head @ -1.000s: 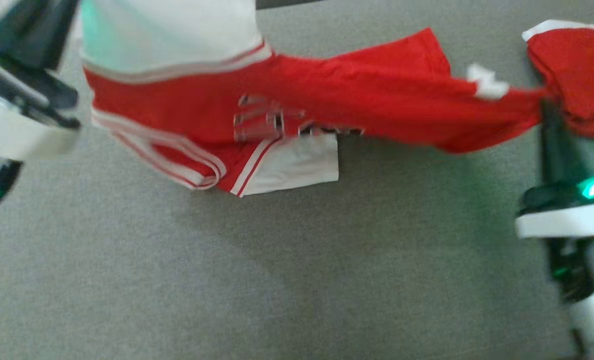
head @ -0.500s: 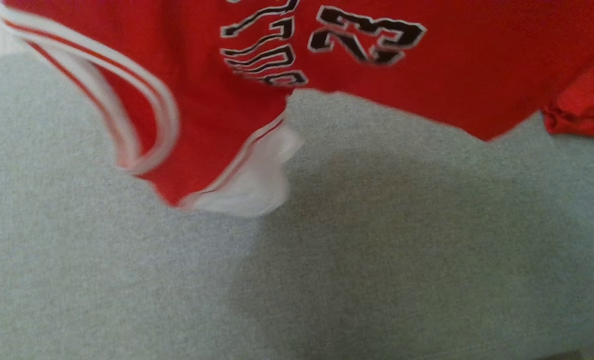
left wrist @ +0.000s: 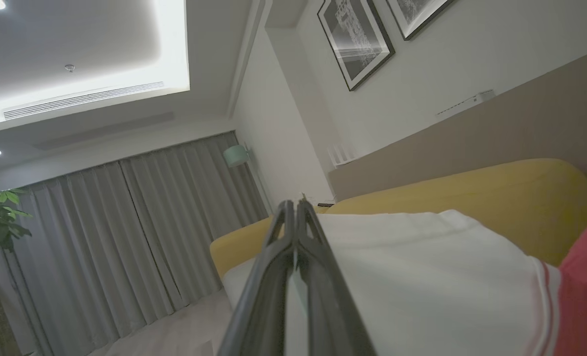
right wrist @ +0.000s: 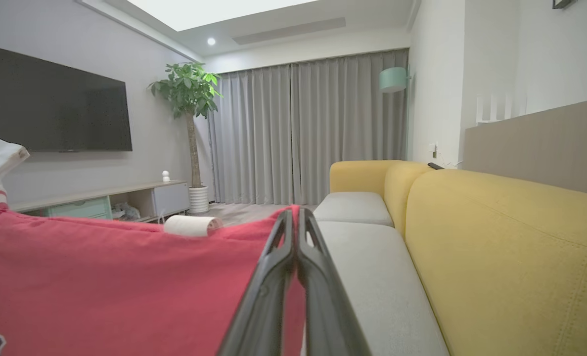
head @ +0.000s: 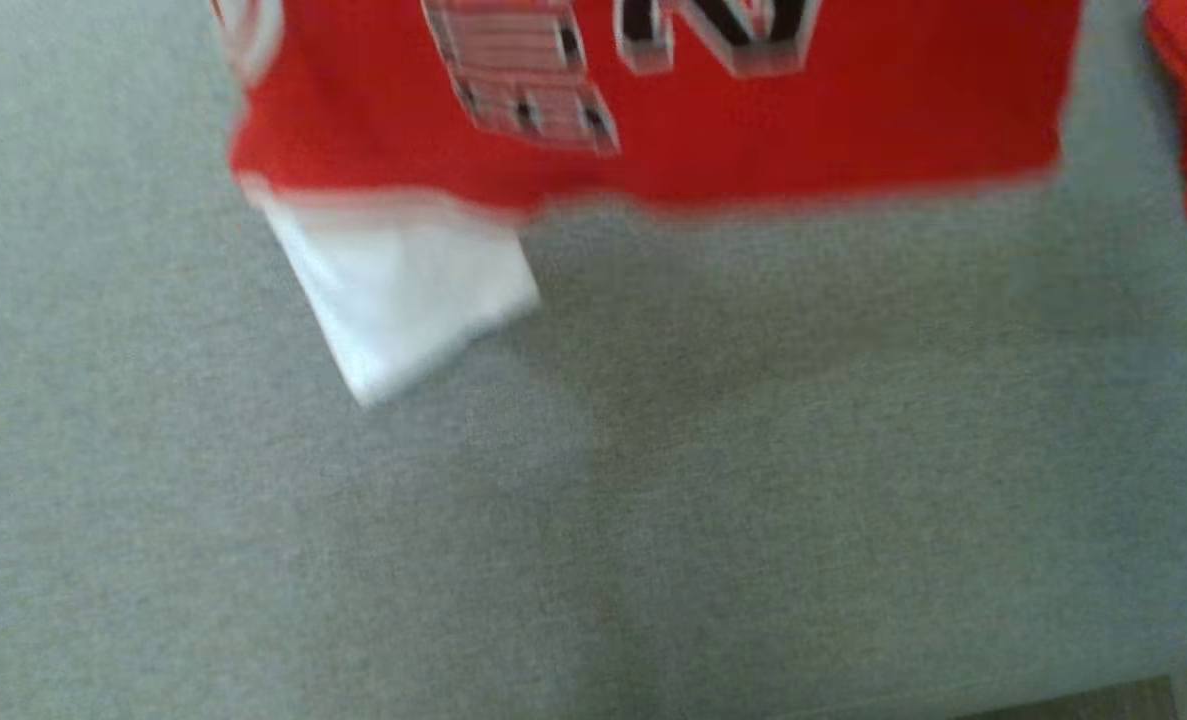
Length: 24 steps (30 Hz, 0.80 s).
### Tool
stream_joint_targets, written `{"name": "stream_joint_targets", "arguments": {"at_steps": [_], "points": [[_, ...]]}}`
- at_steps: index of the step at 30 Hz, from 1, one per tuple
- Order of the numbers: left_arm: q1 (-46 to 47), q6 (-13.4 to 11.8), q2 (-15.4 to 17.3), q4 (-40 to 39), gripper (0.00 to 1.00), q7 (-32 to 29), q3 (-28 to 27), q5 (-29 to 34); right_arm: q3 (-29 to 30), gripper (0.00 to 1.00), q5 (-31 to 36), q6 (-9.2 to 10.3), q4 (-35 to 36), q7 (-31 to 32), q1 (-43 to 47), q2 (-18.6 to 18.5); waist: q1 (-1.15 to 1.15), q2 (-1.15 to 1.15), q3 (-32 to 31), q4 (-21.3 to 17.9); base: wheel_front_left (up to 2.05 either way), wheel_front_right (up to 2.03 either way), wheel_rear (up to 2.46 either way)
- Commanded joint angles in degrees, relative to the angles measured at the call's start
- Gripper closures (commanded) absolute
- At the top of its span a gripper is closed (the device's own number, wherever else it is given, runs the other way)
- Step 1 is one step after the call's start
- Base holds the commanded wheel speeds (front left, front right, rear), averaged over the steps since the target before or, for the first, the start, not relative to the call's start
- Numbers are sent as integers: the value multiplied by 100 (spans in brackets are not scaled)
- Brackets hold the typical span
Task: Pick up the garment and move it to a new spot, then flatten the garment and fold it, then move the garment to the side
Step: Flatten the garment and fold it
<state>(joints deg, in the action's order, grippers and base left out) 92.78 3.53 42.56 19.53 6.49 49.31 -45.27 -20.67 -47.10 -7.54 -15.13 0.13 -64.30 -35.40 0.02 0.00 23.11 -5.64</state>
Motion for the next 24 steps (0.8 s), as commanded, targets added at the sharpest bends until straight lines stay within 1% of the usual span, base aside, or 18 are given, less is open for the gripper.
{"name": "stream_joint_targets", "arguments": {"at_steps": [1, 4, 7, 10, 12, 14, 18, 19, 21, 24], "points": [[657, -32, 79, 97, 100, 84, -292, 188, -15, 100, 91, 5, 0, -194, -343, 1, -2, 0, 404, -18, 0, 0, 0], [1247, -65, -241, 595, 100, 404, -296, 543, -164, 100, 211, 5, -334, -693, -946, 62, -2, 0, 642, -26, 0, 0, 0], [1631, -91, -514, 862, 100, 656, -330, 765, -231, 100, 337, 5, -663, -1125, -1452, 9, -2, 0, 762, 4, 0, 0, 0], [1739, 98, -589, 921, 100, 766, -357, 766, -385, 100, 399, 5, -884, -1286, -1716, -118, -2, 0, 841, 76, 0, 0, 0], [1683, 244, -526, 901, 100, 803, -327, 722, -554, 100, 353, 5, -977, -1324, -1701, -220, -2, 0, 904, 142, 0, 0, 0], [1421, 314, -391, 710, 100, 824, -251, 673, -752, 100, 307, 5, -1082, -1353, -1559, -348, -2, 0, 937, 209, 0, 0, 0], [471, 354, 54, 19, 100, 844, -152, 535, -1029, 100, 114, 5, -1297, -1426, -1008, -507, -2, 0, 918, 349, 0, 0, 0], [471, 354, 54, 19, 100, 844, -152, 535, -1029, 100, 114, 5, -1297, -1426, -1008, -507, -2, 0, 918, 349, 0, 0, 0], [-183, 271, 260, -450, 100, 847, -230, 477, -1123, 100, 40, 5, -1371, -1461, -633, -584, -2, 0, 844, 417, 0, 0, 0], [-1360, -10, 451, -1229, 100, 849, -378, 449, -1154, 100, -131, 5, -1375, -1495, 93, -673, -2, 0, 642, 527, 0, 0, 0]]}}
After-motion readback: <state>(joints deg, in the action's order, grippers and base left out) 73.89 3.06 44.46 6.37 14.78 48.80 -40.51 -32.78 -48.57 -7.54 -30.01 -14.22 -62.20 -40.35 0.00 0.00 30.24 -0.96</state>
